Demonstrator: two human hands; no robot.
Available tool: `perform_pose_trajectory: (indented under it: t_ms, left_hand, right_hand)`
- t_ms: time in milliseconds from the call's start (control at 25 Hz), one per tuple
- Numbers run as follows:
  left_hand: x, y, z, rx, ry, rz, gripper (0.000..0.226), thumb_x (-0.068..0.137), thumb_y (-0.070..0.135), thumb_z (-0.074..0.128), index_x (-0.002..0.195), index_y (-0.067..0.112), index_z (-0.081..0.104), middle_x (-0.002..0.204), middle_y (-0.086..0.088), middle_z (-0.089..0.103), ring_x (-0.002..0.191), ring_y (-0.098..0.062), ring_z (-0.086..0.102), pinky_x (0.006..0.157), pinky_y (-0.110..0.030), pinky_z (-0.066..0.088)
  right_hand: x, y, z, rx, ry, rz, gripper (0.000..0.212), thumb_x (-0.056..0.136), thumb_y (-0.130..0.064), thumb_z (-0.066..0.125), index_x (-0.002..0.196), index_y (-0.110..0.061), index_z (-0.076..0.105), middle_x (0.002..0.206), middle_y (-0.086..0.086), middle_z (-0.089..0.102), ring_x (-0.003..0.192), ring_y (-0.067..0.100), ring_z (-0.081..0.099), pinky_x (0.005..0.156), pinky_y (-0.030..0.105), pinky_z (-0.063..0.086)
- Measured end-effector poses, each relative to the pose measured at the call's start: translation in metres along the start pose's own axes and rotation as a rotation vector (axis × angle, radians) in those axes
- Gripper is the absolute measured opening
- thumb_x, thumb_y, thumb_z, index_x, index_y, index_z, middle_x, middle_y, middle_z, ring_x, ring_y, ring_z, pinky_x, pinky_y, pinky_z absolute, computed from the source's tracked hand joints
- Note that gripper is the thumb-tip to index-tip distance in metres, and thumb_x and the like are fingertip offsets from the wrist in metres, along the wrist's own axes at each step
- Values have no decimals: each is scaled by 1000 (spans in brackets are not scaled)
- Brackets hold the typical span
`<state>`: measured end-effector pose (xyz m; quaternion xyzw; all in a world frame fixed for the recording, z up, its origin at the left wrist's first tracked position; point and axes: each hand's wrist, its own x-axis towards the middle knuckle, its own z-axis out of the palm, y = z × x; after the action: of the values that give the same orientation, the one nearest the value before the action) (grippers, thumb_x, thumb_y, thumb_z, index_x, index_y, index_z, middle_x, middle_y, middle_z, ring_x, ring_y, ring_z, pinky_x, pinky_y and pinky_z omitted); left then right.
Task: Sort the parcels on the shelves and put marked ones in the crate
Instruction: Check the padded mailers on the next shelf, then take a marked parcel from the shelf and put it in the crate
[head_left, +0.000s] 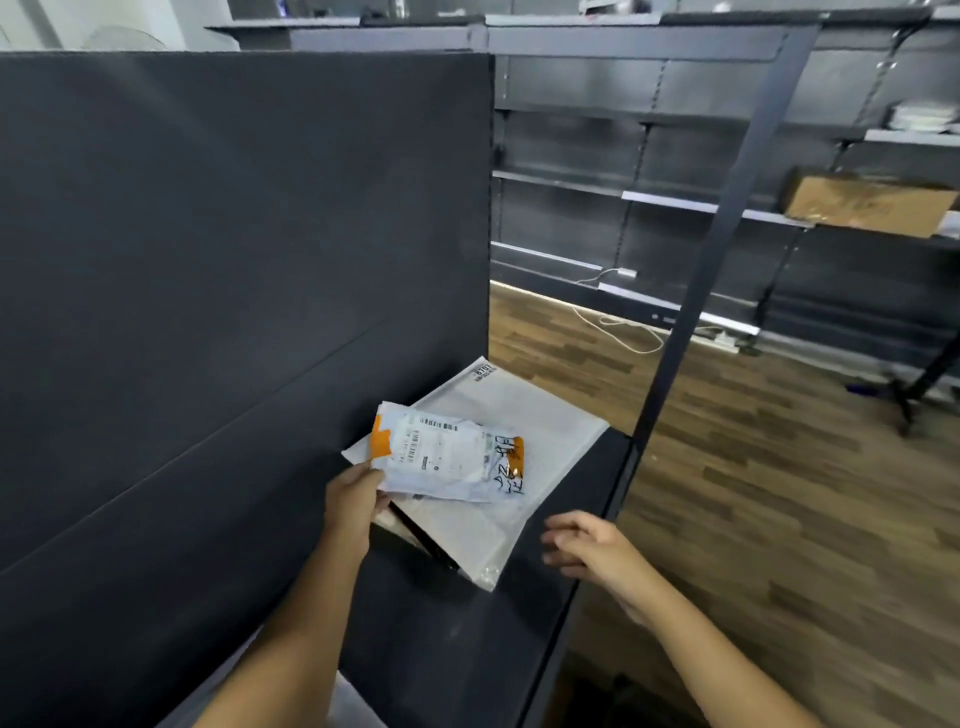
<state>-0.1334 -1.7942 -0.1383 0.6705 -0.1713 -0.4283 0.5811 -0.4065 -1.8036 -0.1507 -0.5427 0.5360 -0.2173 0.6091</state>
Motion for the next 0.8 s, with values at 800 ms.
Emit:
perform_pose_trajectory:
  t_ms: [800]
  left_hand:
    - [-95,35,72,43,-281,206,20,93,19,57,78,12,69,80,-5,73,79,-24,67,73,-37,53]
  right_hand:
    - [-43,-34,-18,500,-39,-210,24,98,-17,44,108,-9,65,105,8,72,95,20,68,82,35,54]
